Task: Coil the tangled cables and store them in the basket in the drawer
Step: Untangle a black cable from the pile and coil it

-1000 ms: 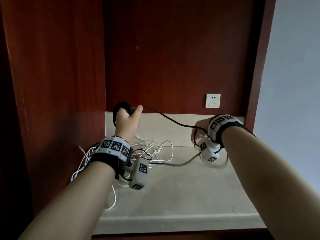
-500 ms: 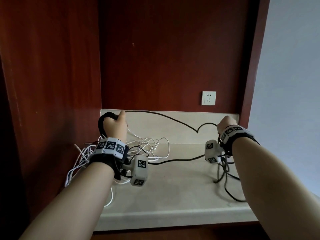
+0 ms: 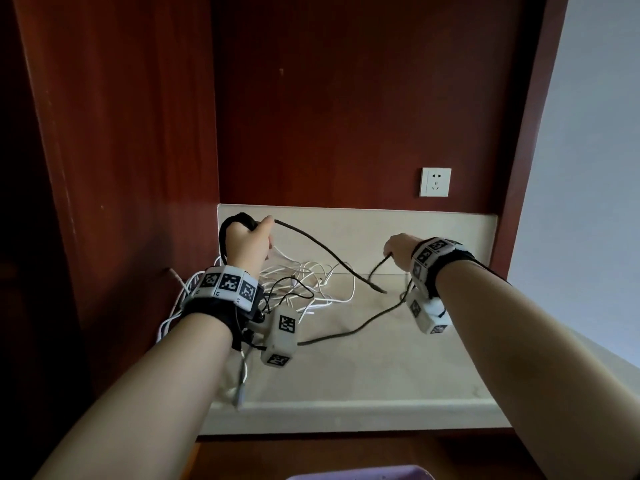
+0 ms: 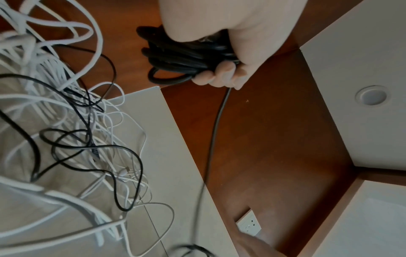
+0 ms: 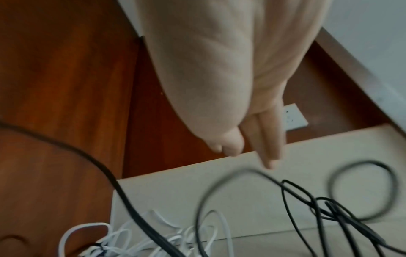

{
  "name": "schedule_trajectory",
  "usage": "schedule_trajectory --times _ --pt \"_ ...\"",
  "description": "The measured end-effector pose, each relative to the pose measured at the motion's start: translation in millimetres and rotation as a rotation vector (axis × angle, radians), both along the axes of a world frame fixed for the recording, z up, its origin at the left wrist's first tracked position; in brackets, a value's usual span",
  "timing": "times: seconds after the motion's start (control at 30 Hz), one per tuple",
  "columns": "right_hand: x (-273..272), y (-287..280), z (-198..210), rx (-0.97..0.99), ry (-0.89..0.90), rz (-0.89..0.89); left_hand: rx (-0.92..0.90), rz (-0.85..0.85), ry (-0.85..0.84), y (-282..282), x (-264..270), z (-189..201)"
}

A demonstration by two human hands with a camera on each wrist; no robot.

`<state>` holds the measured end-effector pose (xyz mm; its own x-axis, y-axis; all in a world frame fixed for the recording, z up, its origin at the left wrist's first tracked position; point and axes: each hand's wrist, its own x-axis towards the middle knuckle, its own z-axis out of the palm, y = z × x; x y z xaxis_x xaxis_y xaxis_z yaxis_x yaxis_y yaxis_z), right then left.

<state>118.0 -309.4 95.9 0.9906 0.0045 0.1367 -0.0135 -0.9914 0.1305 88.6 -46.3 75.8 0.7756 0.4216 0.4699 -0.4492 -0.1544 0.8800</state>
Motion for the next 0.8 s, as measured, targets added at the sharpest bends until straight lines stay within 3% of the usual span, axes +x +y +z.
schedule_trajectory --times 0.17,0.23,0.33,0.43,0.53,0.6,0.67,0.8 --pt "-28.6 54.1 -14.6 0.077 -0.358 0.250 -0.021 0.020 0.118 19.4 5.7 -14.7" --pt "-43.3 85.6 -24.1 0.095 -0.343 0.385 -0.013 0.006 0.126 27.2 7.5 -21.4" --pt "-53.3 124.3 -39.9 0.085 -0.059 0.459 0.012 -0.019 0.143 38.0 6.1 -29.5" --pt "-46.1 137.3 -50.0 0.049 0.405 0.307 0.025 -0.064 0.152 42.8 3.7 -33.1" --pt "-31.3 130.7 -67.0 -0.163 0.611 0.078 0.036 -0.084 0.158 39.7 0.3 -33.8" --pt "-23.8 126.2 -82.8 -0.194 0.683 0.043 0.044 -0.091 0.173 34.2 -1.7 -34.3" --pt "-28.3 117.3 -89.8 -0.281 0.643 0.134 0.045 -0.095 0.164 27.2 -2.3 -33.0" --pt "-62.1 69.8 -55.9 -0.405 0.312 0.075 0.015 -0.059 0.087 8.7 -3.7 -23.0"
